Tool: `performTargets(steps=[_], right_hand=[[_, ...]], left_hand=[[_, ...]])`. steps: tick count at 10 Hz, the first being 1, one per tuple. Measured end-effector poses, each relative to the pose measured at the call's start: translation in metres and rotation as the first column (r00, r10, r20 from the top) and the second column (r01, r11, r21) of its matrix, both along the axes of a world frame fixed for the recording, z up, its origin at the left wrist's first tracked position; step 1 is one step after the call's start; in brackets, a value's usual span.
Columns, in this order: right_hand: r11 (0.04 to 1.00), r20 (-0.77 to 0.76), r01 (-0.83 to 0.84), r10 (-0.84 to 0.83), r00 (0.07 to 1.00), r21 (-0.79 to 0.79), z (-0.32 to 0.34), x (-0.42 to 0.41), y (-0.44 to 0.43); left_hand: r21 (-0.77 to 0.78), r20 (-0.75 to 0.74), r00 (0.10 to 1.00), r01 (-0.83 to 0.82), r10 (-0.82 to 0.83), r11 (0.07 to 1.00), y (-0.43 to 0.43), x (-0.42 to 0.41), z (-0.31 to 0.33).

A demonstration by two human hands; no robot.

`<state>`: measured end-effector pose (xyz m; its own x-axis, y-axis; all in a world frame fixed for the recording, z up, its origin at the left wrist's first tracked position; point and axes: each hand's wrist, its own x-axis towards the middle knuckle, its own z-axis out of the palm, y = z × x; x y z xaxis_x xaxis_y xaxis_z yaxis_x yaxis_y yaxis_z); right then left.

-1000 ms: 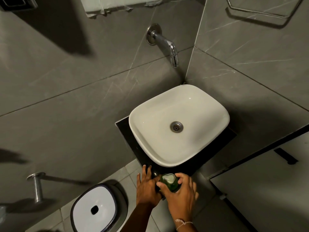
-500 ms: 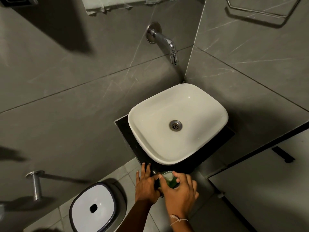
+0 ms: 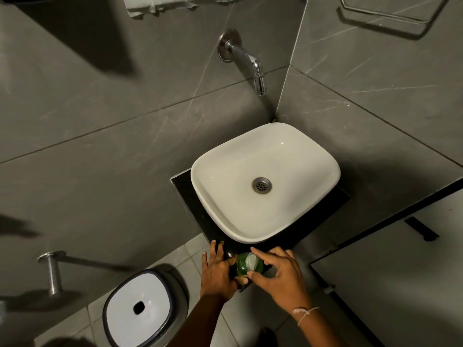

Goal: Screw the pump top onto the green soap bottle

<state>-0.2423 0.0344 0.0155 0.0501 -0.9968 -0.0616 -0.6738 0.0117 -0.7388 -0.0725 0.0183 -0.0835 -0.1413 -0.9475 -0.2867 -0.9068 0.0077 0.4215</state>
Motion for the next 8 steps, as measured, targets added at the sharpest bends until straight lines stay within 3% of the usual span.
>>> performTargets(steps=[5,7,8], right_hand=[[0.974,0.091,-0.194,0.184,0.979,0.118,0.003,-0.019,-0.016],[0.998,0.297,0.065,-0.065,0.953,0.010,0.033,-0.026,-0.010],[0.979,0.440,0.191,-0.141,0.887,-0.070,0.076,-0.034,-0.008]], left_hand=[[0.026,0.002,1.000,-0.004,0.004,1.000,-0.001,-0.001,0.003],[0.095,0.019,0.998,0.062,-0.064,0.994,0.002,0.010,0.006],[-0.002,0.055,0.998,-0.006,0.006,1.000,0.006,0.030,0.008]])
